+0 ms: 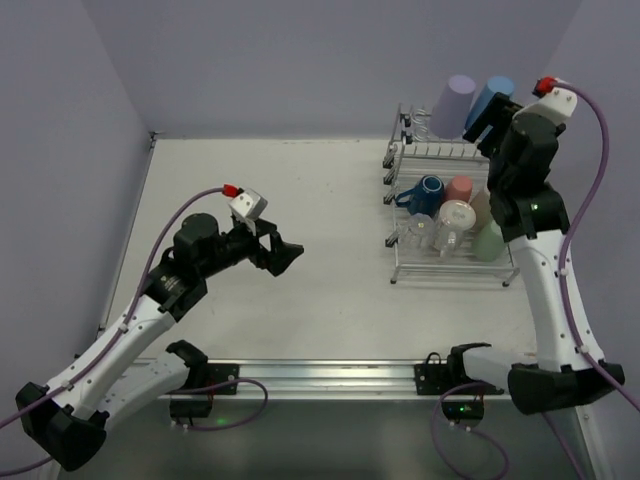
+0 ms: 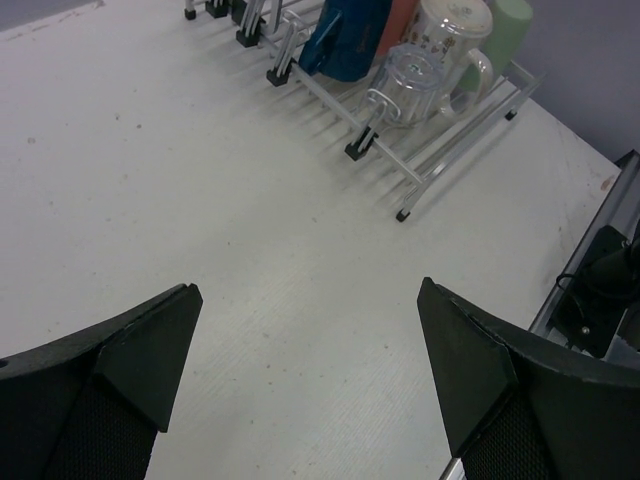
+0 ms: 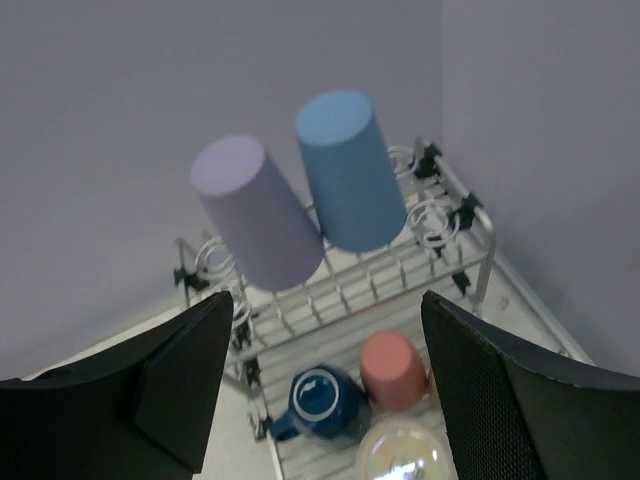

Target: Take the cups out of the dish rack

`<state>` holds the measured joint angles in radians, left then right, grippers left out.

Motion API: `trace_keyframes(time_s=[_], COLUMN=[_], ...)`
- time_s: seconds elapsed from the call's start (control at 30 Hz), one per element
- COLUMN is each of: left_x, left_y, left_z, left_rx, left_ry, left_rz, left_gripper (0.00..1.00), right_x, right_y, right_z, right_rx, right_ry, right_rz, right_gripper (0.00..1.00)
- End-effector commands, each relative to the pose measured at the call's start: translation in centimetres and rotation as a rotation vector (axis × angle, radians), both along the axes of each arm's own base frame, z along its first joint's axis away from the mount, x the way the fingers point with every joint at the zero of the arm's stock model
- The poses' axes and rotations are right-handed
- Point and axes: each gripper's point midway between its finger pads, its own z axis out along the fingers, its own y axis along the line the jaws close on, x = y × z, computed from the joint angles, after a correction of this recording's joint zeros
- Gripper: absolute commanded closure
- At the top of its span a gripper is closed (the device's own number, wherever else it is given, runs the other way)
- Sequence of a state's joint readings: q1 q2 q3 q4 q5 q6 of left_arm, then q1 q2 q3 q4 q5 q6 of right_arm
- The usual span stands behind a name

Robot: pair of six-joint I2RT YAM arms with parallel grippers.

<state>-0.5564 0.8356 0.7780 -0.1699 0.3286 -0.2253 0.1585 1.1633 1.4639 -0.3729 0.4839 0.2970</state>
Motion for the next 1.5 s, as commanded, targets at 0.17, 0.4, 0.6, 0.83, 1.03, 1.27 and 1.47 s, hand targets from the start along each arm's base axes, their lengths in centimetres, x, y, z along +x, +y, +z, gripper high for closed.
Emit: trace_keyframes(time_s=[0.17,0.4,0.6,0.83,1.03,1.27,1.47], left_x=[-0.2,-0.8,-0.9,-0.7,-0.6,-0.5,-0.4], left_y=[-0.8,-1.7,-1.9,-1.9,-1.9,-1.8,-1.8], left_z=[-0.3,-1.6,-1.7,-2.1,-2.4,-2.5,-2.5], left_rx=[0.059,0.104,0.11,0.119,0.127,0.129,0.127], left_ry=[-0.033,-0.018,-0.017,-0.009,-0.002,0.001,0.003], left_rz=[0.0,-0.015,-0.019,-0.016,-0.015,-0.012,-0.01], left_gripper=[0.0,0.0,0.0,0.0,0.0,0.0,0.0], right_x=[5.5,8.5,11.0,14.0,15.6,16.9,18.0], right_y=[-4.1,-5.4,-6.2,-6.5,-7.5,-7.5,-7.7], right_z=[3.3,4.2,2.8,0.2,-1.4,-3.6,-4.7], right_rx=[-0.018,-0.004,-0.001,-0.013,-0.046,-0.039,-0.046], right_ry=[0.021,0.049,0.097,0.16,0.204,0.243,0.261], right_rz=[-0.056,0.017,0.034,0.061,0.035,0.057,0.057], right_gripper=[0.21,0.17,0.12,0.11,0.11,0.11,0.15])
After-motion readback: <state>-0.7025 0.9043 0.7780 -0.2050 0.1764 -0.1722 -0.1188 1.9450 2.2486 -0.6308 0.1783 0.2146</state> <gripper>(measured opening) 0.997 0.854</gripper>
